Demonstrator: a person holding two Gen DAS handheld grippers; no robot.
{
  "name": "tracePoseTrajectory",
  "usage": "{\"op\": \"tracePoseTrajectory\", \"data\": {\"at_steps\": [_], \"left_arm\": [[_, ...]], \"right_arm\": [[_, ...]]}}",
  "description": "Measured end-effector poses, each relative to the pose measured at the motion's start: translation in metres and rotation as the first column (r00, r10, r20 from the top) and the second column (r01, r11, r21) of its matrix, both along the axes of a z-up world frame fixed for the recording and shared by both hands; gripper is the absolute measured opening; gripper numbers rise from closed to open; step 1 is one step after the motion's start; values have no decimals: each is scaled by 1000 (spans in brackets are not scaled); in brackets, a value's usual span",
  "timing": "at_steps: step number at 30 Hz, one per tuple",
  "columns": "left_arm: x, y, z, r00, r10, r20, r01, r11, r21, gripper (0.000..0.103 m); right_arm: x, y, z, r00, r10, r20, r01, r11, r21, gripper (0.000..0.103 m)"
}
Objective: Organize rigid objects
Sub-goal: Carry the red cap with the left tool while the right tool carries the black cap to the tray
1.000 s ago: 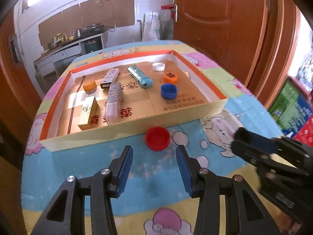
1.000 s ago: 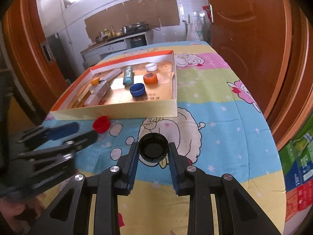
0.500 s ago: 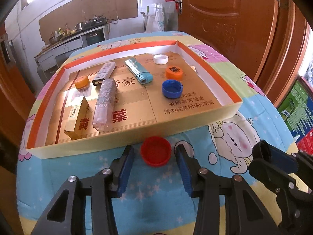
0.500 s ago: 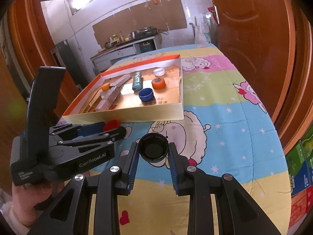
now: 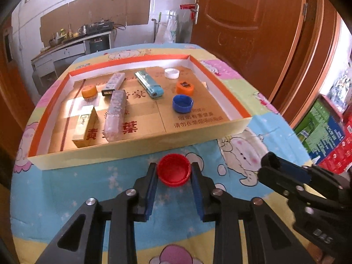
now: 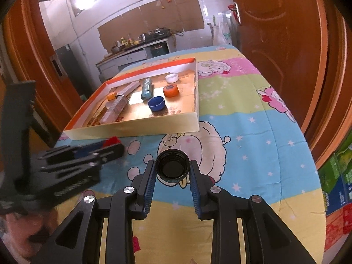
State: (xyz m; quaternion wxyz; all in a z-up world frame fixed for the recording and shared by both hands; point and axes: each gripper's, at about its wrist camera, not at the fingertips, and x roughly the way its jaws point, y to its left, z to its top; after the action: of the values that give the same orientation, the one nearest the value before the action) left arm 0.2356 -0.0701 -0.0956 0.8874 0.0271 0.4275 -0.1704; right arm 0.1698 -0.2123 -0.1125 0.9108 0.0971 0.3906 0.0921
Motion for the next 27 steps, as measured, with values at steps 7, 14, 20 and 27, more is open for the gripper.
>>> {"op": "tracePoseTrajectory", "data": {"at_steps": [7,14,20,27], "left_arm": [[-15,26,30,998,15,59,-13,999,-36,30],[-18,62,60,989,61,132,-56,998,-41,30],[-14,82,77,981,86,173,-80,996,-40,30],[0,91,96,966,103,239,-96,995,-40,30]], "right_arm": [[-3,16,7,1000,2,17,-1,998,-65,30],[-2,33,33,997,16,72,-7,992,-129,30],[3,44,62,991,34,132,-9,983,-184,30],[17,54,93,980,67,185,-27,978,-208,30]]}}
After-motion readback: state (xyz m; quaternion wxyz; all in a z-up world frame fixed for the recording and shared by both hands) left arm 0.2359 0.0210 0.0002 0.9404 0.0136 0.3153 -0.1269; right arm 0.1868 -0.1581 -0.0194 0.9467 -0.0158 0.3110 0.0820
